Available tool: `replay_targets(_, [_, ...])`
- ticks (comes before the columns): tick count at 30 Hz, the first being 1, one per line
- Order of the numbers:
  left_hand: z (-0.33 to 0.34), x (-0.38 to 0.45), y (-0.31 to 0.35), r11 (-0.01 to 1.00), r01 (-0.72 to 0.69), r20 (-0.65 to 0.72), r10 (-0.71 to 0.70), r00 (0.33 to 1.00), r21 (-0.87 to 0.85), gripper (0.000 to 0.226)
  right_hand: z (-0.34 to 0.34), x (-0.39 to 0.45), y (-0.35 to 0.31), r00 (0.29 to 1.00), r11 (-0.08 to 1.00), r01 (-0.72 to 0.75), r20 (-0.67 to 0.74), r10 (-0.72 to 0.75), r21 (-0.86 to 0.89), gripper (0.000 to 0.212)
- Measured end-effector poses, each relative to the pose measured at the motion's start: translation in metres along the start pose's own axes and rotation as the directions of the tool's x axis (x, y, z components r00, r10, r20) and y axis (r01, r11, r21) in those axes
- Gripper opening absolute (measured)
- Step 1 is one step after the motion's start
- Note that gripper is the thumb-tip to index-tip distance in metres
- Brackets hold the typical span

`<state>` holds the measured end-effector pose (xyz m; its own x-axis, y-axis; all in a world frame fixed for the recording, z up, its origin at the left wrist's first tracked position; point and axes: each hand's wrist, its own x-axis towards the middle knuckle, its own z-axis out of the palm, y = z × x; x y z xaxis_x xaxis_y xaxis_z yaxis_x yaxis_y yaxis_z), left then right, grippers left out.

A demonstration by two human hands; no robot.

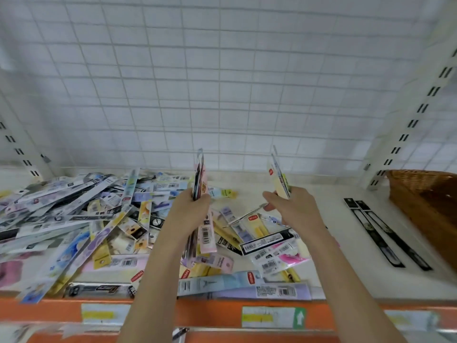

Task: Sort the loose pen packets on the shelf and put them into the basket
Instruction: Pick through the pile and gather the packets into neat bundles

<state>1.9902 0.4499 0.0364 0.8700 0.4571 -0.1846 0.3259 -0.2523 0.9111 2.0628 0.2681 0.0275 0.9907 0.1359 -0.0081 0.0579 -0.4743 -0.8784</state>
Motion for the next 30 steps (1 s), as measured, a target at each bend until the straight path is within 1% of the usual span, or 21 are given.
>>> replay_targets(2, [0.013, 0.002, -0.001, 0.995, 0.0, 0.029, -0.002, 1.0, 0.096, 0.029, -0.008, 0.003, 0.01, 0.999, 0.998, -0.042, 0.021, 0.043, -0.056, 0.02])
replay_targets(6, [0.032, 0.002, -0.001, 0.984, 0.027, 0.056, -0.037, 0.998, 0.177, 0.019, -0.018, 0.011, 0.027, 0.995, 0.953, -0.024, 0.084, 0.051, -0.301, 0.018])
replay_targets(8, [0.037, 0.002, 0.0, 0.98, 0.025, 0.034, -0.033, 0.999, 0.196, 0.02, -0.021, 0.015, 0.032, 0.993, 0.943, -0.024, 0.099, 0.06, -0.331, 0.01])
replay_targets(9, [0.039, 0.002, 0.0, 0.98, 0.026, 0.023, -0.031, 0.999, 0.196, 0.019, -0.022, 0.017, 0.033, 0.994, 0.948, -0.023, 0.096, 0.056, -0.319, 0.009])
replay_targets(11, [0.039, 0.002, 0.0, 0.979, 0.028, 0.013, -0.032, 0.999, 0.201, 0.016, -0.024, 0.021, 0.033, 0.995, 0.967, -0.02, 0.085, 0.043, -0.253, 0.014])
replay_targets(14, [0.039, 0.001, 0.001, 0.976, 0.018, 0.013, -0.021, 1.0, 0.215, 0.01, -0.033, 0.025, 0.032, 0.993, 0.993, -0.073, 0.09, 0.082, -0.091, 0.025])
replay_targets(16, [0.041, -0.001, 0.004, 0.973, 0.002, 0.019, -0.007, 1.0, 0.23, 0.013, -0.042, 0.027, 0.034, 0.99, 0.995, -0.093, 0.105, 0.097, -0.037, 0.025])
replay_targets(17, [0.043, -0.002, 0.006, 0.97, -0.006, 0.03, -0.001, 1.0, 0.245, 0.015, -0.047, 0.026, 0.034, 0.989, 0.996, -0.088, 0.113, 0.091, -0.033, 0.022])
replay_targets(19, [0.051, -0.002, 0.007, 0.958, -0.032, 0.066, 0.014, 0.998, 0.286, 0.012, -0.059, 0.026, 0.037, 0.991, 0.995, -0.07, 0.106, 0.077, -0.07, 0.006])
replay_targets(22, [0.07, 0.001, 0.01, 0.93, -0.088, 0.166, 0.03, 0.986, 0.356, 0.013, -0.077, 0.024, 0.044, 0.989, 0.989, -0.072, 0.117, 0.087, -0.129, 0.029])
replay_targets(23, [0.079, 0.001, 0.011, 0.912, -0.121, 0.205, 0.041, 0.978, 0.392, 0.016, -0.082, 0.022, 0.046, 0.988, 0.986, -0.077, 0.119, 0.095, -0.147, 0.031])
replay_targets(25, [0.095, 0.001, 0.014, 0.863, -0.184, 0.26, 0.063, 0.963, 0.47, 0.025, -0.091, 0.019, 0.051, 0.988, 0.982, -0.117, 0.086, 0.131, -0.15, 0.032])
replay_targets(28, [0.116, 0.002, 0.019, 0.815, -0.209, 0.318, 0.033, 0.948, 0.54, 0.042, -0.104, 0.018, 0.06, 0.985, 0.979, -0.169, 0.027, 0.173, -0.11, 0.035])
replay_targets(30, [0.127, 0.002, 0.018, 0.778, -0.222, 0.354, -0.001, 0.935, 0.588, 0.042, -0.111, 0.016, 0.065, 0.983, 0.979, -0.182, 0.007, 0.184, -0.088, 0.028])
